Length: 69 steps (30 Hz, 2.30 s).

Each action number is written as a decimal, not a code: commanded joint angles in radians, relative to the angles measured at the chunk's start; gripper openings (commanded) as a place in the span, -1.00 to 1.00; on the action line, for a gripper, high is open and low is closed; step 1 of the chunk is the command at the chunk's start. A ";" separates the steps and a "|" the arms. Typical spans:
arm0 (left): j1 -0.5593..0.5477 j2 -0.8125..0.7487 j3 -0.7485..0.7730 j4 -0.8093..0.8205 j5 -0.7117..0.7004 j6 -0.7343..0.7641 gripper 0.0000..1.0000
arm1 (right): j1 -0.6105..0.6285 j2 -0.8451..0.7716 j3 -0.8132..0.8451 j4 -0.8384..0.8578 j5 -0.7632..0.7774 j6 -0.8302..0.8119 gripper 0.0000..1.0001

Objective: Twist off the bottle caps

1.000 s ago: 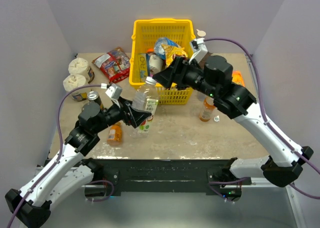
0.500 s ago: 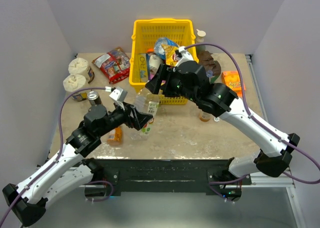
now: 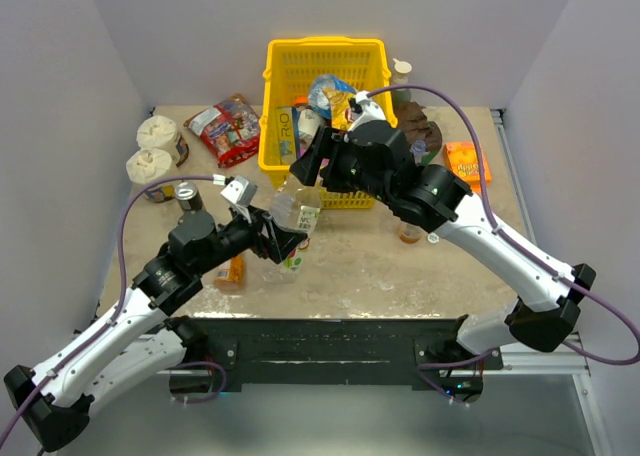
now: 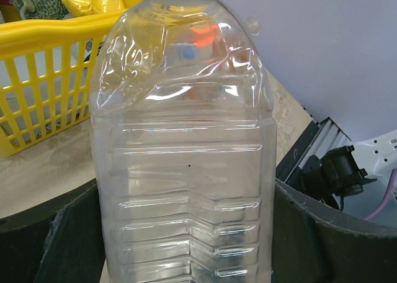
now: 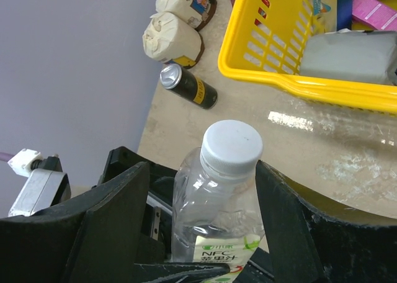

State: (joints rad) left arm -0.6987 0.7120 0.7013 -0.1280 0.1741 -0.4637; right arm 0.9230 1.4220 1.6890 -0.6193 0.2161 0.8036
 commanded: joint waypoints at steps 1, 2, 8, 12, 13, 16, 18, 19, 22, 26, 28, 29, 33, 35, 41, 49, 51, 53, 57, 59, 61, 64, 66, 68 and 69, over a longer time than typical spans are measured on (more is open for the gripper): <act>-0.013 -0.014 0.023 0.073 0.011 0.033 -0.48 | 0.004 0.012 0.046 0.020 0.022 -0.010 0.43; -0.018 -0.016 0.014 0.079 0.013 0.036 -0.48 | 0.004 0.017 0.051 0.013 0.020 -0.012 0.43; -0.031 -0.019 0.001 0.091 0.011 0.043 -0.49 | 0.004 0.037 0.066 0.003 0.016 -0.020 0.38; -0.045 -0.017 -0.006 0.099 0.016 0.045 -0.49 | 0.004 0.037 0.063 0.012 0.009 -0.024 0.36; -0.047 -0.017 -0.008 0.099 0.015 0.045 -0.49 | 0.004 0.041 0.064 0.010 0.009 -0.026 0.36; -0.054 -0.011 -0.006 0.100 0.011 0.045 -0.49 | 0.004 0.046 0.069 0.010 0.009 -0.027 0.35; -0.059 -0.006 -0.006 0.102 0.010 0.043 -0.49 | 0.004 0.048 0.069 0.012 0.008 -0.027 0.33; -0.061 -0.008 -0.008 0.103 0.010 0.043 -0.49 | 0.004 0.046 0.069 0.012 0.008 -0.029 0.32; -0.064 -0.005 -0.006 0.106 0.007 0.040 -0.49 | 0.004 0.046 0.069 0.010 0.006 -0.029 0.29; -0.067 0.000 -0.002 0.113 0.008 0.037 -0.49 | 0.004 0.046 0.057 0.016 0.006 -0.032 0.15; -0.067 0.000 -0.002 0.111 0.010 0.034 -0.50 | 0.004 0.040 0.043 0.023 0.006 -0.034 0.06; -0.067 -0.002 -0.002 0.113 0.011 0.033 -0.49 | 0.004 0.037 0.040 0.027 0.008 -0.038 -0.04; -0.067 -0.011 -0.014 0.163 0.036 0.004 -0.49 | -0.004 0.019 0.017 0.044 -0.003 -0.087 -0.21; -0.065 -0.019 -0.036 0.211 0.057 -0.009 -0.49 | -0.027 0.003 -0.005 0.076 -0.029 -0.109 -0.32; -0.064 -0.003 -0.046 0.284 0.174 -0.012 -0.49 | -0.168 -0.086 -0.136 0.226 -0.331 -0.202 -0.40; 0.046 -0.016 -0.089 0.405 0.373 -0.090 -0.53 | -0.257 -0.112 -0.147 0.245 -0.673 -0.386 -0.41; 0.073 -0.013 -0.086 0.413 0.412 -0.107 -0.53 | -0.263 -0.100 -0.129 0.228 -0.675 -0.402 -0.42; 0.096 -0.008 -0.089 0.412 0.427 -0.113 -0.53 | -0.266 -0.103 -0.127 0.228 -0.644 -0.391 -0.42; 0.102 -0.013 -0.105 0.393 0.426 -0.107 -0.54 | -0.274 -0.116 -0.127 0.268 -0.603 -0.360 -0.46; 0.102 -0.014 -0.102 0.380 0.424 -0.102 -0.55 | -0.279 -0.121 -0.123 0.285 -0.584 -0.348 -0.46; 0.102 -0.013 -0.097 0.367 0.423 -0.095 -0.55 | -0.283 -0.127 -0.115 0.279 -0.546 -0.340 -0.46; 0.103 -0.020 -0.098 0.357 0.413 -0.090 -0.55 | -0.305 -0.147 -0.103 0.230 -0.434 -0.313 -0.50; 0.105 -0.028 -0.100 0.347 0.395 -0.086 -0.55 | -0.352 -0.159 -0.101 0.201 -0.396 -0.291 -0.53; 0.104 -0.040 -0.102 0.337 0.386 -0.079 -0.55 | -0.415 -0.184 -0.115 0.149 -0.334 -0.282 -0.56; 0.103 -0.042 -0.100 0.334 0.380 -0.079 -0.55 | -0.435 -0.193 -0.124 0.135 -0.313 -0.282 -0.57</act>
State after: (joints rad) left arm -0.6022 0.6991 0.5961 0.1913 0.5709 -0.5560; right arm 0.5762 1.3033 1.5368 -0.4217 -0.2405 0.4911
